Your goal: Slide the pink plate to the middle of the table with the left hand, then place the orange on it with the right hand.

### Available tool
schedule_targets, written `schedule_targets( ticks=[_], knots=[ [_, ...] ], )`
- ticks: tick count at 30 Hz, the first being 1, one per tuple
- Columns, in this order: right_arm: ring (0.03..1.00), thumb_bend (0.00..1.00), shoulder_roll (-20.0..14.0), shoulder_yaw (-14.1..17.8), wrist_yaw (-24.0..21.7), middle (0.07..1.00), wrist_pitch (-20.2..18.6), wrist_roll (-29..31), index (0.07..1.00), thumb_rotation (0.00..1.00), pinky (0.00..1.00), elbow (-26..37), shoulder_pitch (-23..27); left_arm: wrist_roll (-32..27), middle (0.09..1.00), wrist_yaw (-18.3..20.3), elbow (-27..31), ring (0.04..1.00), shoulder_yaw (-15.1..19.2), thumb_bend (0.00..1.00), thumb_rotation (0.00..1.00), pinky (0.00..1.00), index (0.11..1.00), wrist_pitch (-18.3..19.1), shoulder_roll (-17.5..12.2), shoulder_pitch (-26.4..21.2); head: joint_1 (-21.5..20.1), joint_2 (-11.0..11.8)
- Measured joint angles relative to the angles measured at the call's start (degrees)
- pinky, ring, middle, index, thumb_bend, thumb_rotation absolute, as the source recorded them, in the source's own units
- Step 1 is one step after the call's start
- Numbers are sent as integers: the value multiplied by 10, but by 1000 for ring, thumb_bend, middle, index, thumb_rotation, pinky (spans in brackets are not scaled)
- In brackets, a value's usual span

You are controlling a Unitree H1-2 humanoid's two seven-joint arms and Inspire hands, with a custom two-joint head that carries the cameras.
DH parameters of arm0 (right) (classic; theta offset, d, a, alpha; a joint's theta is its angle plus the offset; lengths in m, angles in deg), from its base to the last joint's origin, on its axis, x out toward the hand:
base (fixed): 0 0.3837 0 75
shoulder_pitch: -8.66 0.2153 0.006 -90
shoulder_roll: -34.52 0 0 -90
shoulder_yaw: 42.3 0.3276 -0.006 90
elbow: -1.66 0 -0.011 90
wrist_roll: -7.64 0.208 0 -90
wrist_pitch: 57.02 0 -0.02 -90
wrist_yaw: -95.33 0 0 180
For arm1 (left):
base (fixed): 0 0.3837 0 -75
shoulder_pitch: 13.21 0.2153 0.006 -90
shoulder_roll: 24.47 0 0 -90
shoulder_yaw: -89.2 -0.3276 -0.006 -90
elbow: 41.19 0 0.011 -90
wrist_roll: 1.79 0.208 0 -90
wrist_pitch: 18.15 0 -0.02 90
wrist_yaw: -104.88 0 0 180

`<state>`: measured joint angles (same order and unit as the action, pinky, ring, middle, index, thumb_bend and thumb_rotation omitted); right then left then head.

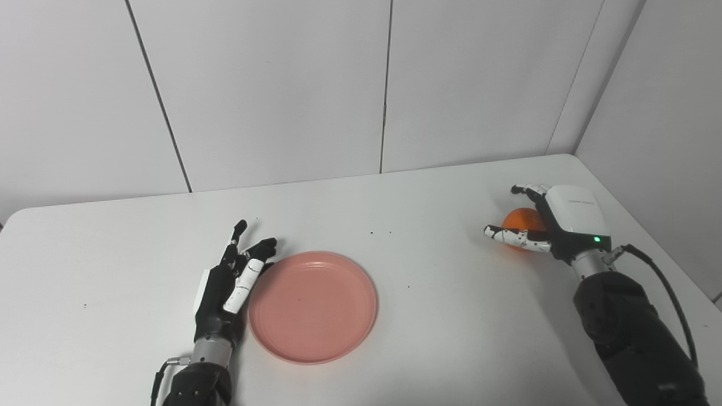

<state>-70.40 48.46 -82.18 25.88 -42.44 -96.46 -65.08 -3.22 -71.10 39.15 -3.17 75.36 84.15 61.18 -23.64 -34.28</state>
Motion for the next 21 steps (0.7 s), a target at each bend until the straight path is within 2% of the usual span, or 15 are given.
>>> schedule_targets(
  ticks=[9, 17, 21],
  knots=[
    [766, 957, -5, -18, 8, 778, 0, 3, 745, 881, 655, -39, 17, 0, 753, -1, 3, 781, 0, 1000, 663, 712, 946, 3, 0, 0, 4, -2],
    [779, 948, -5, -27, 7, 791, -1, 3, 749, 855, 666, -45, 19, 0, 747, -1, 8, 783, 0, 1000, 658, 718, 945, 8, 0, 1, 6, -4],
    [786, 944, -5, -33, -4, 803, -16, 4, 759, 853, 672, -51, 20, 0, 749, -1, 10, 785, 0, 1000, 659, 718, 945, 10, 0, 1, 7, -5]
  ],
)
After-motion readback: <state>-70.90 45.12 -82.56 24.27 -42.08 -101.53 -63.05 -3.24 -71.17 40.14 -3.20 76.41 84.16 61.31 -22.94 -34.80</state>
